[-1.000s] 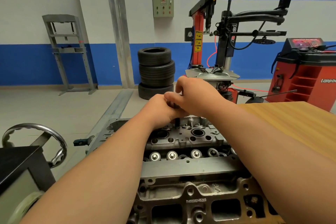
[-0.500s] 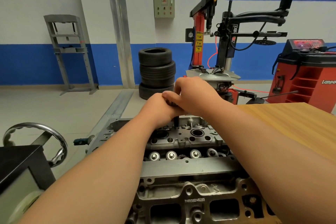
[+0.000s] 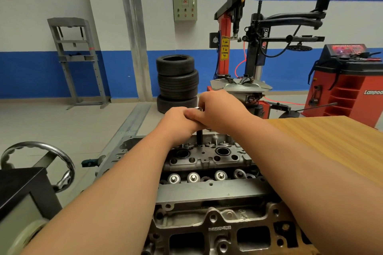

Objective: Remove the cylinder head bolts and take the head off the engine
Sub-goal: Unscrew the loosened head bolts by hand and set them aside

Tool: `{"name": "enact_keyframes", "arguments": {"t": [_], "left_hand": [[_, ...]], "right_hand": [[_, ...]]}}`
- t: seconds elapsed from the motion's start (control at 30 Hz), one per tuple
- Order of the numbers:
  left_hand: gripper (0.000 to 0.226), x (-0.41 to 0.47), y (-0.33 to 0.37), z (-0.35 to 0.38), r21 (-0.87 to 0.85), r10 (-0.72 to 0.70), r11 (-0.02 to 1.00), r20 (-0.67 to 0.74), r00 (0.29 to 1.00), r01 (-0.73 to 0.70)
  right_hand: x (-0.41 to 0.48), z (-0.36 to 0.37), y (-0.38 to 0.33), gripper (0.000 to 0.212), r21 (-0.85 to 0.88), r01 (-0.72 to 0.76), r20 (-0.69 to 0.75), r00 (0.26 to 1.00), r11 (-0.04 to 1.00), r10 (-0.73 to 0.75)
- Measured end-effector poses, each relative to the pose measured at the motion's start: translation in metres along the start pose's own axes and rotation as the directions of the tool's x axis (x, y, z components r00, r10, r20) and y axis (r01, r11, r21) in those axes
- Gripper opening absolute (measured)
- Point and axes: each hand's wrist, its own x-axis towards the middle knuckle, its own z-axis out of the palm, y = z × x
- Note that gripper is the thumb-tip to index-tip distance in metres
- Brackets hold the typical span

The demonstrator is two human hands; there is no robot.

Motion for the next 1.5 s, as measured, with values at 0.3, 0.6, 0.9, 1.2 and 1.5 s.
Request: {"name": "enact_keyframes", "arguments": {"t": [0.3,0.6,0.9,1.2,1.5], "left_hand": [[0.01,-0.005,0.001,-0.002,0.006,-0.066,0.998,0.138,0.988,0.066],[0.03,-0.001,0.005,0.002,0.035,-0.085,0.996,0.061,0.994,0.083],[0.032,-0.006,0.008,0.001,0.038,-0.128,0.991,0.032,0.991,0.127],[0.03,-0.003,0.007,-0.003,0.028,-0.099,0.995,0.092,0.991,0.097],[0.018,-0.004,0.008,0.0,0.05,-0.023,0.998,-0.003,1.0,0.023]], "right_hand": [[-0.01,-0.005,0.0,0.026,0.395,0.161,-0.01,0.985,0.904,-0.171],[-0.002,0.002,0.004,0.021,0.25,0.079,-0.058,0.996,0.965,-0.066],[-0.005,0.0,0.002,0.02,0.461,0.13,-0.038,0.991,0.878,-0.127],[-0.003,-0.005,0.008,0.01,0.31,0.128,-0.066,0.991,0.942,-0.112],[-0.003,0.004,0.005,0.03,0.33,-0.008,-0.025,1.0,0.944,0.017]]}}
